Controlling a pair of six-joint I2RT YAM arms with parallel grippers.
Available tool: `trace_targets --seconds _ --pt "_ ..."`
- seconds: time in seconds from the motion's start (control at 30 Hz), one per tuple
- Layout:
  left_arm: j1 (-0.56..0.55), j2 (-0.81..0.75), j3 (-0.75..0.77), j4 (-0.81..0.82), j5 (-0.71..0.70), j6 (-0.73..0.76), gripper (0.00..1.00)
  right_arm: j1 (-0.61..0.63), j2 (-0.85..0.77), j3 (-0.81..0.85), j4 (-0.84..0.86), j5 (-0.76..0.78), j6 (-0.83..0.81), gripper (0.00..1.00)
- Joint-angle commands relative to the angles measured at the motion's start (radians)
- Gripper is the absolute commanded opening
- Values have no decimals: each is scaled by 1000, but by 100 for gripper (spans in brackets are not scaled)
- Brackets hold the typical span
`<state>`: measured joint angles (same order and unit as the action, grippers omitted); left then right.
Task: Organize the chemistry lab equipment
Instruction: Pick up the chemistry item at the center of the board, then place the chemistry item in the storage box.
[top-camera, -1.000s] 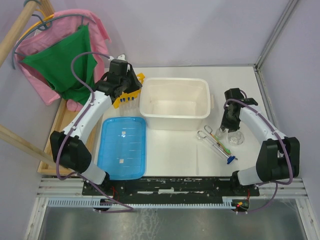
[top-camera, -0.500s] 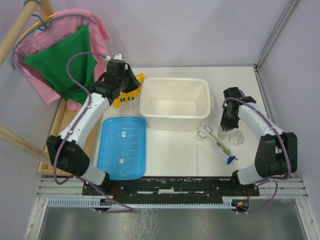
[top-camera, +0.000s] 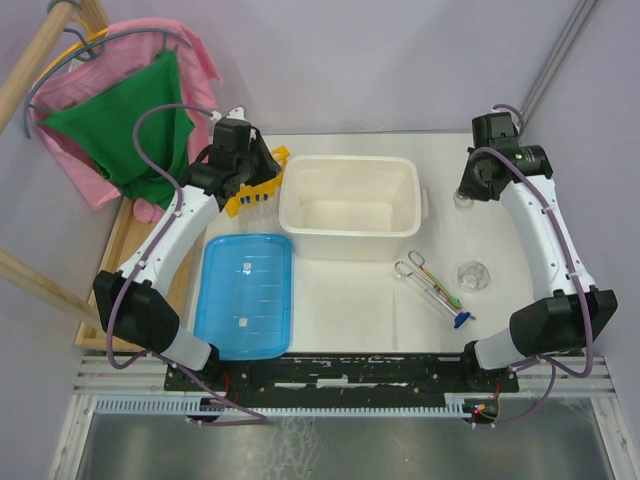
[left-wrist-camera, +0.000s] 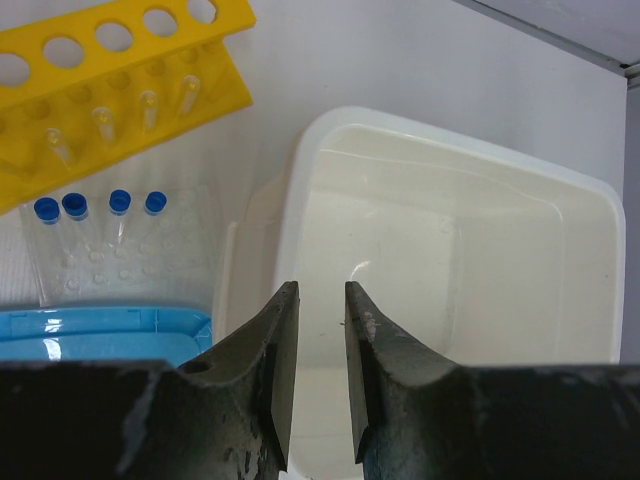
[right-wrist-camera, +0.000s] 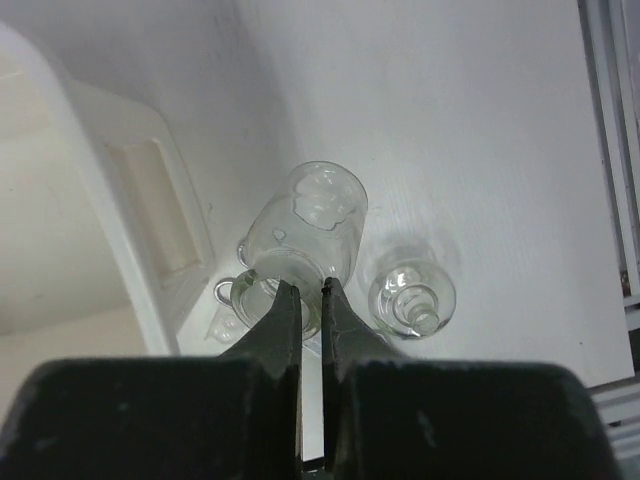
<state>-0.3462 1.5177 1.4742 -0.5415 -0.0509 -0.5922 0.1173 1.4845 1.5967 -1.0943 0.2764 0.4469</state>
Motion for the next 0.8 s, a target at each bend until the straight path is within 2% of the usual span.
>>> trace_targets --seconds 0.0,0.17,0.27,0.53,0.77 --pt "2 -8 17 29 -8 -24 32 -3 -21 87 2 -107 -24 1" --pt "2 -8 14 30 -17 -23 32 3 7 147 64 -338 -33 1" --pt "1 -10 11 29 -19 -23 32 23 35 204 76 -397 -33 1" --pt "2 -30 -8 29 -37 -27 32 121 169 397 28 -412 -72 1" --pt "1 -70 -10 31 -56 -29 32 212 324 425 14 -332 -91 1"
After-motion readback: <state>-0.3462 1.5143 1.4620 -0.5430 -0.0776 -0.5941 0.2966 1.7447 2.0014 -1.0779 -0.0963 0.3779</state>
